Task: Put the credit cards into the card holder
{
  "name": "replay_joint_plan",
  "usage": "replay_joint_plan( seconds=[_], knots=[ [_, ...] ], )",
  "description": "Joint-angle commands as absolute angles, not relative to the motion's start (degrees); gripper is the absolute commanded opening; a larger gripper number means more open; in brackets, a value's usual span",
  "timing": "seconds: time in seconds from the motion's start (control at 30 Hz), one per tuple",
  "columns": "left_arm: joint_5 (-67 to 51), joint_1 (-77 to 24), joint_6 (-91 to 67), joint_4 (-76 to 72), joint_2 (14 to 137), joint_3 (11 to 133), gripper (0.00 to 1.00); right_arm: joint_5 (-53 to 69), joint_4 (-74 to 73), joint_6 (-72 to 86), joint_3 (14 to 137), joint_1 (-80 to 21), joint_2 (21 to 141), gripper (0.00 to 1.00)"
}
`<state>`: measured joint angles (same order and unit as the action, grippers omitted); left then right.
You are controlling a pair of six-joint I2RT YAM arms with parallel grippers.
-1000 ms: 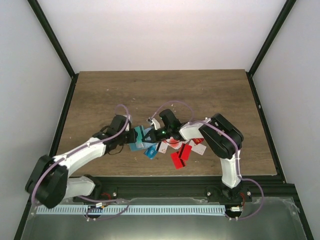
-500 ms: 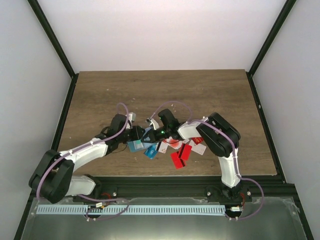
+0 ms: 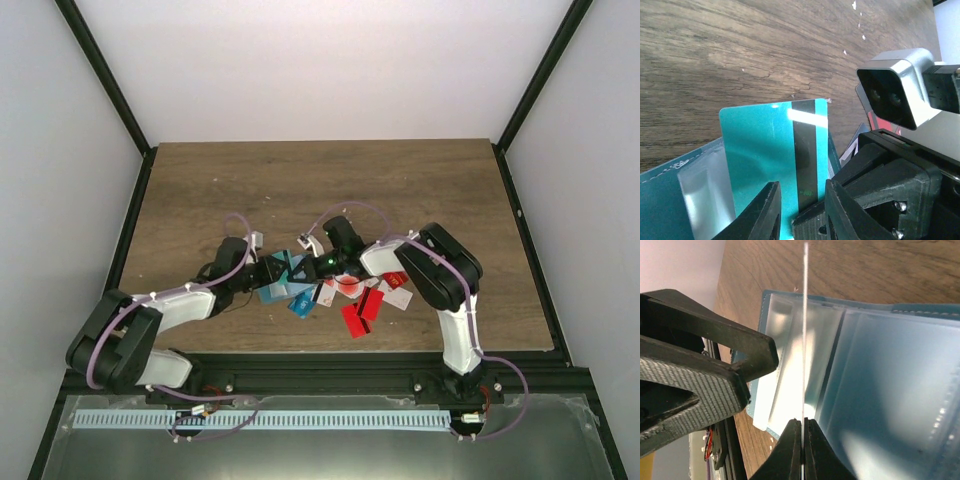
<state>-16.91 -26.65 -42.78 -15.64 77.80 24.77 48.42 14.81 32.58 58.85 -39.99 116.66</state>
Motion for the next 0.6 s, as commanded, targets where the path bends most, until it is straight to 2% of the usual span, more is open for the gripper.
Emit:
replay_joint_plan(
  seconds=[0.0, 0.43, 0.57],
  knots=[
    [-18.45, -26.32, -43.43, -20.02, 79.99, 24.01, 0.27, 49.99, 15.33, 32.1, 58.54, -39.12, 115.63, 0.01],
    [-17.38, -25.5, -43.07, -21.65, 82.11, 22.5, 0.42, 54.26, 18.37, 32.7, 56.08, -37.85, 114.97, 0.01],
    [-18.8, -24.99, -43.32, -23.22, 82.87, 22.18, 0.43, 56.84, 21.01, 33.74, 55.09, -37.32, 114.62, 0.01]
  ],
)
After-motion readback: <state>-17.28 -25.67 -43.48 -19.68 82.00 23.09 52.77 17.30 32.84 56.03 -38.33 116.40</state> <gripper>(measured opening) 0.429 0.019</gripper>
